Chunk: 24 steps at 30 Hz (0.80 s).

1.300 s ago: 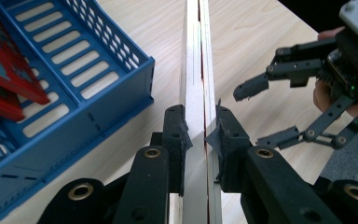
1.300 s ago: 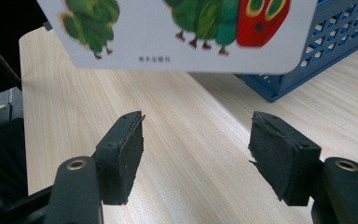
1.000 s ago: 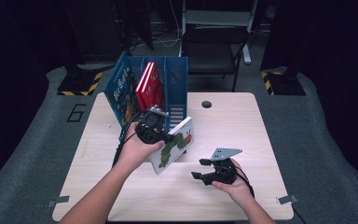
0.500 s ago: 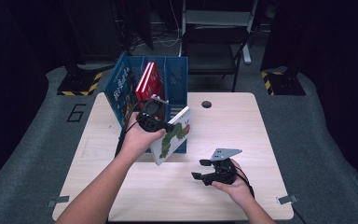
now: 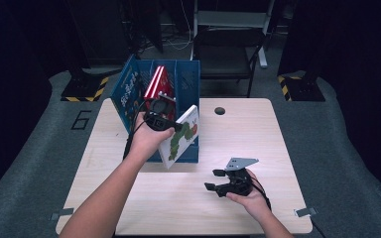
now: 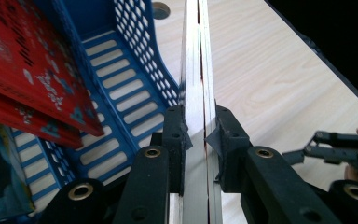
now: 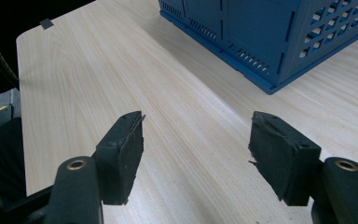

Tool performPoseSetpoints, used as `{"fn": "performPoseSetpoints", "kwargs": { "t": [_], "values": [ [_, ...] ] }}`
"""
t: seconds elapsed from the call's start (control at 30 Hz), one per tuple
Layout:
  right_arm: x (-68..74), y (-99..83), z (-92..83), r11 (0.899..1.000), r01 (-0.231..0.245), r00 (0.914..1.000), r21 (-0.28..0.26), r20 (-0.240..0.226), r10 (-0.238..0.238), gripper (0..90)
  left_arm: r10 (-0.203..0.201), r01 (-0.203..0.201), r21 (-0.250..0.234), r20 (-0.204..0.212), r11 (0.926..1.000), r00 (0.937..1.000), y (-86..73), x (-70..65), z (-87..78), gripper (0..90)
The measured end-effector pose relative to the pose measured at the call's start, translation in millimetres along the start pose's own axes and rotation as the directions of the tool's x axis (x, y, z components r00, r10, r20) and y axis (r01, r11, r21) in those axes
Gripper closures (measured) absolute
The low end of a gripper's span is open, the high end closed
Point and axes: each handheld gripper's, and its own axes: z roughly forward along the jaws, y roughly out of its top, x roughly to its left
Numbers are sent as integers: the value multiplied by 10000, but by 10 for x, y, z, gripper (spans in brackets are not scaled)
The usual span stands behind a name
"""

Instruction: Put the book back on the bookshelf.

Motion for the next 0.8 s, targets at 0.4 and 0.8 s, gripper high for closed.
{"fn": "performPoseSetpoints", "kwargs": {
  "t": [0.4, 0.8],
  "values": [
    [-3, -5, -12, 10000, -54, 10000, -5, 31, 54, 347, -562, 557, -106, -583, 9984, 9967, 192, 77, 106, 769],
    [-3, -5, -42, 9997, -144, 9999, -171, 3, 144, 347, -1141, 1110, -331, -1136, 9933, 9870, 414, 99, 243, 770]
  ]
}}
